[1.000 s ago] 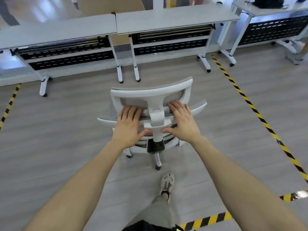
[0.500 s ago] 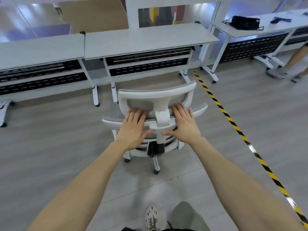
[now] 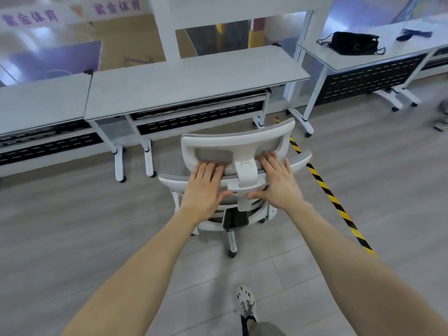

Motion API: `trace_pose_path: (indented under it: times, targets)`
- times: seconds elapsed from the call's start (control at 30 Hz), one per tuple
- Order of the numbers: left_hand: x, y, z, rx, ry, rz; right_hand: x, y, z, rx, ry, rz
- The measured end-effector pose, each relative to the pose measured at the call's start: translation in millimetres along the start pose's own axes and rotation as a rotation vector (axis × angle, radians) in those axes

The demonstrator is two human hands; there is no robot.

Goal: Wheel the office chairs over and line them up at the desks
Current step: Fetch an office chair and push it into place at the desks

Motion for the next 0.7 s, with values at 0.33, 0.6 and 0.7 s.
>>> trace_pose_path:
  times: [0.33,0.6,0.7]
  targets:
    - [-146.2,36.3,3.8,0.088,-0.178,-0.068,-74.3,74.7,38.0,0.053,0.11,-0.148]
    - [-70.5,-13.2,-5.1,0.276,-0.307,0.124,-15.6,51.6,-22.7,-0.069,-0.278,-0.379]
    - [5.6,-58.9,-14.6,0.29,-0.459,0.372,-28.1,-4.7,-55.8,-0.019,-0.439,-0.209]
Point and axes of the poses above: each hand's wrist, its own x-axis away from the middle knuckle, its own z-axis out of the back of the hand, y = z × x, the point moved 3 cm from there along -x, towards the middle knuckle, and after that the axes turned 8 degrees about -x, right-handed, at the moved point
